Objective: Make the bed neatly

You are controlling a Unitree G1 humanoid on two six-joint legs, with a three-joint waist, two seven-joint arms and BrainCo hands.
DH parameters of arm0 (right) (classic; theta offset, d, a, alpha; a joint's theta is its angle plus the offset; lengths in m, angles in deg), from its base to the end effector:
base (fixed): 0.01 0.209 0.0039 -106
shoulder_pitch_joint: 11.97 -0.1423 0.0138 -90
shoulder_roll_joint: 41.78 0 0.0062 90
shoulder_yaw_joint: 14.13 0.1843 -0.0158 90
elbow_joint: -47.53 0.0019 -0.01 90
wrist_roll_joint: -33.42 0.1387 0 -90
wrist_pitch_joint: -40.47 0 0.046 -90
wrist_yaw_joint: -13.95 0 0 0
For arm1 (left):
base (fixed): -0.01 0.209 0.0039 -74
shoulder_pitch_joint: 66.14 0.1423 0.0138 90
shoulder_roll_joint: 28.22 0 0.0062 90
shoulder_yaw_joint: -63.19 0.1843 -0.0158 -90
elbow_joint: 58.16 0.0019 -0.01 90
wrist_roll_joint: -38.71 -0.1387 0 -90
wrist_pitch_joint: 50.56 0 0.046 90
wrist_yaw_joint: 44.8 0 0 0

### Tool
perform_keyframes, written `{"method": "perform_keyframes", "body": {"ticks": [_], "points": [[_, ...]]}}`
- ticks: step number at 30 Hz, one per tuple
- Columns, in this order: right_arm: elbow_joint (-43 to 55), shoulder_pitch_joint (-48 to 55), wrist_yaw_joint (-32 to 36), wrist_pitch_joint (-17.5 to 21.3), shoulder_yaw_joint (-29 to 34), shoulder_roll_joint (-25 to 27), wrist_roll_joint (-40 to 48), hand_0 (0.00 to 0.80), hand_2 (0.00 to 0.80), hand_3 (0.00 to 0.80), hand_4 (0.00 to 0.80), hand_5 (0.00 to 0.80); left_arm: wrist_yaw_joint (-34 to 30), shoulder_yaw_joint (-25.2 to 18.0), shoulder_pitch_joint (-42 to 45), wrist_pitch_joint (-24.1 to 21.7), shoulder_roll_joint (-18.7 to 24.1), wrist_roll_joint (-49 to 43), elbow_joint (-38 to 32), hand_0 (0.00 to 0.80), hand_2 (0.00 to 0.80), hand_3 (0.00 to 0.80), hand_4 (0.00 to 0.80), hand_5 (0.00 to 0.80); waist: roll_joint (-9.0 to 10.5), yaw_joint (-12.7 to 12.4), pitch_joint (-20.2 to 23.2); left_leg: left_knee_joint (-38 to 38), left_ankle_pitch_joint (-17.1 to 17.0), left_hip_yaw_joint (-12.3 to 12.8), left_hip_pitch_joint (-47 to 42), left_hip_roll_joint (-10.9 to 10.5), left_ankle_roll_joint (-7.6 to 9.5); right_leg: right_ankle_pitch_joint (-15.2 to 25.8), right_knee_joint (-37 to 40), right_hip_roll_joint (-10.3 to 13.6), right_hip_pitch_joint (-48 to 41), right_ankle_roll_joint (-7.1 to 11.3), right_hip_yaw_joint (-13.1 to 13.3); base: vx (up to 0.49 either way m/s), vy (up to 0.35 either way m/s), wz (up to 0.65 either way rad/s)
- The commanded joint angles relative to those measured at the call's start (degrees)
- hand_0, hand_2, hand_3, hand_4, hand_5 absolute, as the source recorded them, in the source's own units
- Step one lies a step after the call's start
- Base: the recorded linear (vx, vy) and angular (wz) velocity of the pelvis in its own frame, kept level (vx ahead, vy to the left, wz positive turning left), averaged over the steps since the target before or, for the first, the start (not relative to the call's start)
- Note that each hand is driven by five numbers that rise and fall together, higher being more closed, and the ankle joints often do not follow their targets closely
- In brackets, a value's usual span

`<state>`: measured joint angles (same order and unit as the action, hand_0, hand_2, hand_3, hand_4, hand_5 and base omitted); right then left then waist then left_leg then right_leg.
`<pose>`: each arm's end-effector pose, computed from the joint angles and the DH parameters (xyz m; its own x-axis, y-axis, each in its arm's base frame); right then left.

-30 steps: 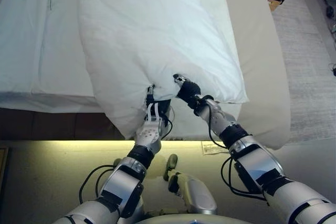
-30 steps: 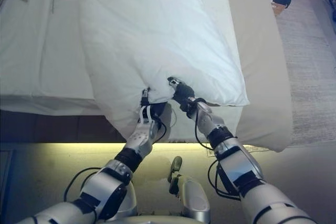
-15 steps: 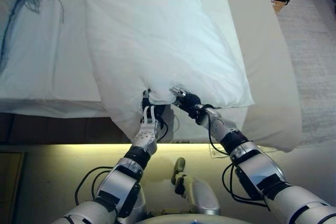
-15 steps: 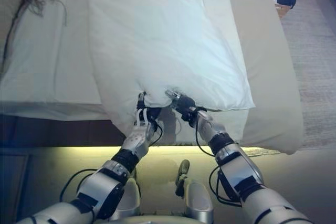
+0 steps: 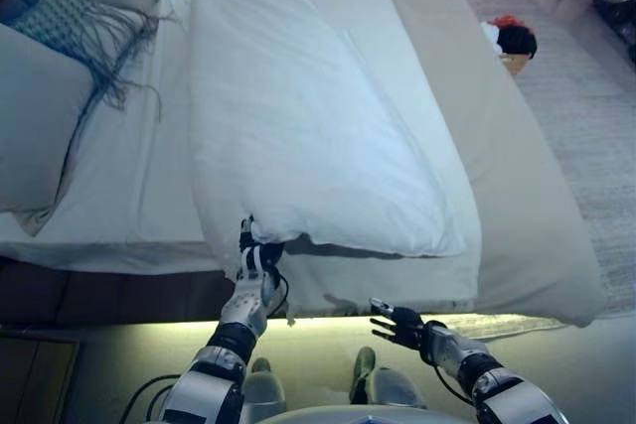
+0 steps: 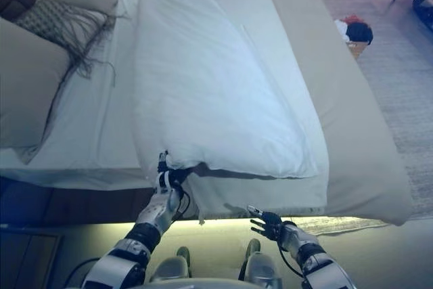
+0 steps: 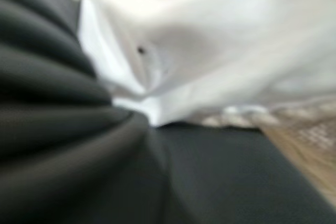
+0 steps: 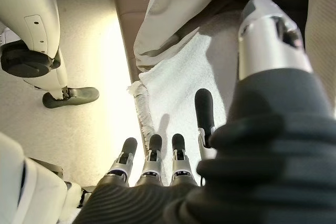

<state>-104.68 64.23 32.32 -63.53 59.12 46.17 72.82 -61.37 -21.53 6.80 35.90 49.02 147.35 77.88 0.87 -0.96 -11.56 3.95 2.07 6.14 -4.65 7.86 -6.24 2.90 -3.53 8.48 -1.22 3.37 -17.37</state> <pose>0.1691 -0.1955 -0.0868 0.4963 0.3208 -0.8067 0.0749 0.9099 0.4080 0.2307 0.1422 -0.0371 0.9689 0.0222 -0.2465 -0.2394 -0.1683 -0.9562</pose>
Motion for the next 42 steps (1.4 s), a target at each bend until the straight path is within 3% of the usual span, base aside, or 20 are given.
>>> {"method": "perform_keyframes", "body": {"ticks": [1,14,20,30,35,42], "points": [[-2.2,-1.8,2.5,0.0,1.9,1.1,-0.7,0.000,0.000,0.000,0.000,0.000,-6.2,-3.0,-3.4,0.3,3.3,-4.4,-6.8,0.800,0.800,0.800,0.800,0.800,0.10,-3.0,3.5,1.3,-1.7,-2.2,1.4,-1.0,0.90,-5.2,-4.4,3.7,-4.6,2.85,-1.6,0.016,0.026,0.05],[-4.4,0.5,3.4,1.9,9.4,3.4,-0.7,0.000,0.000,0.000,0.000,0.000,-9.1,-19.5,7.5,3.1,9.5,-12.9,-6.0,0.800,0.800,0.800,0.800,0.800,-0.92,-8.4,6.3,-0.6,-1.3,-5.0,-1.0,-2.5,1.10,-6.5,-2.5,2.7,-9.2,1.45,-5.4,0.012,0.014,0.13],[-5.6,0.7,3.5,2.5,10.6,4.1,-0.1,0.000,0.000,0.000,0.000,0.000,-10.8,-28.6,13.2,3.5,14.0,-11.1,2.3,0.800,0.800,0.800,0.800,0.800,-1.47,-10.8,6.4,-0.8,-1.9,-6.1,-0.6,-2.8,0.53,-7.1,-2.0,2.5,-10.1,0.78,-7.8,0.001,0.036,0.15],[-7.9,0.5,3.5,3.8,11.6,5.8,1.1,0.000,0.000,0.000,0.000,0.000,-7.7,-43.7,17.5,3.3,26.8,-6.6,16.7,0.800,0.800,0.800,0.800,0.800,-3.03,-13.1,6.8,-1.9,-3.2,-7.1,0.8,-3.4,0.07,-7.7,-0.8,2.6,-10.2,0.79,-10.0,-0.013,0.021,0.00],[-7.8,0.4,2.4,4.4,11.5,5.8,1.8,0.000,0.000,0.000,0.000,0.000,-8.2,-46.7,18.7,4.6,29.1,-6.7,19.9,0.800,0.800,0.800,0.800,0.800,-3.44,-13.6,6.8,-2.0,-3.8,-7.3,2.0,-3.6,-0.24,-7.7,-0.5,2.5,-10.1,0.68,-10.9,-0.003,0.043,-0.03],[-7.9,0.2,1.6,4.8,11.7,6.9,1.4,0.000,0.000,0.000,0.000,0.000,-7.4,-43.4,16.9,5.3,26.2,-9.9,20.6,0.800,0.800,0.800,0.800,0.800,-3.39,-13.7,5.0,0.9,-3.0,-7.3,4.5,-3.8,-0.23,-8.2,-2.1,3.2,-8.5,0.26,-11.6,-0.039,0.091,0.05]]}}
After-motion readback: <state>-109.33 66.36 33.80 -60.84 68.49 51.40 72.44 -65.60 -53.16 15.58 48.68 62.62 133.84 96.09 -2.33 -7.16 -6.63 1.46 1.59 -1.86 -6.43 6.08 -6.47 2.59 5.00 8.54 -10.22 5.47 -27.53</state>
